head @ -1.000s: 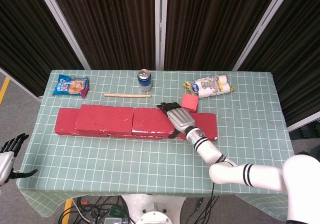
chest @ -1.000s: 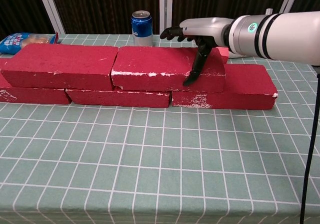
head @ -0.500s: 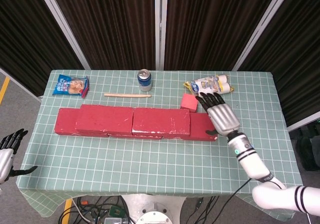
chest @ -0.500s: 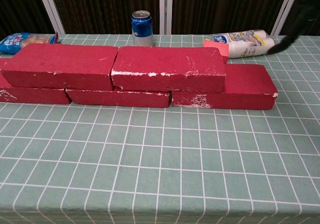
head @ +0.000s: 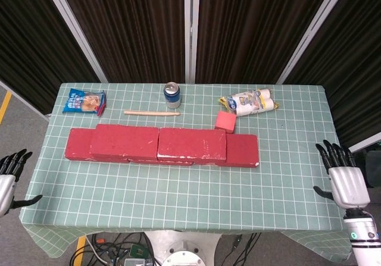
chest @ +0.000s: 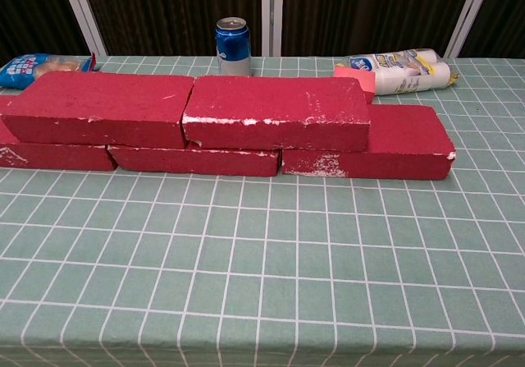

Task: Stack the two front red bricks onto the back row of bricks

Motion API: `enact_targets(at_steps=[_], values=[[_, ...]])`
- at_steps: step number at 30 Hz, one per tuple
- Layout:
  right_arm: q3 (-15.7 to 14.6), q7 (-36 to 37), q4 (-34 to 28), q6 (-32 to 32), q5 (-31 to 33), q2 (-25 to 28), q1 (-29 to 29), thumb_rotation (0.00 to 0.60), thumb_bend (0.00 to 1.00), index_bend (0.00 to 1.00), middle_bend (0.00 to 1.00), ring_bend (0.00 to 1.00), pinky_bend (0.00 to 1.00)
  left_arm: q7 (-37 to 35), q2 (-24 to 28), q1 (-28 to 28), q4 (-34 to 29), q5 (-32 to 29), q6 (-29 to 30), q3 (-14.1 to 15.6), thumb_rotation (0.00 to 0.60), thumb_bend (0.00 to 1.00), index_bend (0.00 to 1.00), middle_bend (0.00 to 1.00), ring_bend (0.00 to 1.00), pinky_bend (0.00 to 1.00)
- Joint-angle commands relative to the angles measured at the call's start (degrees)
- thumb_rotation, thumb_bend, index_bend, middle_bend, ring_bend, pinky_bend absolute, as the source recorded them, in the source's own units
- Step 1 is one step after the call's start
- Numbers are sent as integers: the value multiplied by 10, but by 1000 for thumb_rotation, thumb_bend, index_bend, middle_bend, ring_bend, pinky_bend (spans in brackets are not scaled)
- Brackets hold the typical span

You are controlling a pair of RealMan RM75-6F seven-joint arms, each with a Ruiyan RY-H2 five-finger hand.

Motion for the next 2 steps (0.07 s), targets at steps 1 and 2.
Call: enact_targets(at_steps=[1, 2], values=[[-4, 31, 26, 11, -16, -11, -31, 600, 0, 0, 0, 0, 0, 14, 1, 6, -10, 8, 8, 7, 600, 0, 14, 0, 0, 0], [-2, 35, 31, 11, -17, -12, -35, 600, 0, 0, 0, 0, 0, 16, 0, 7, -11, 8, 9, 8, 600, 0, 14, 0, 0, 0]])
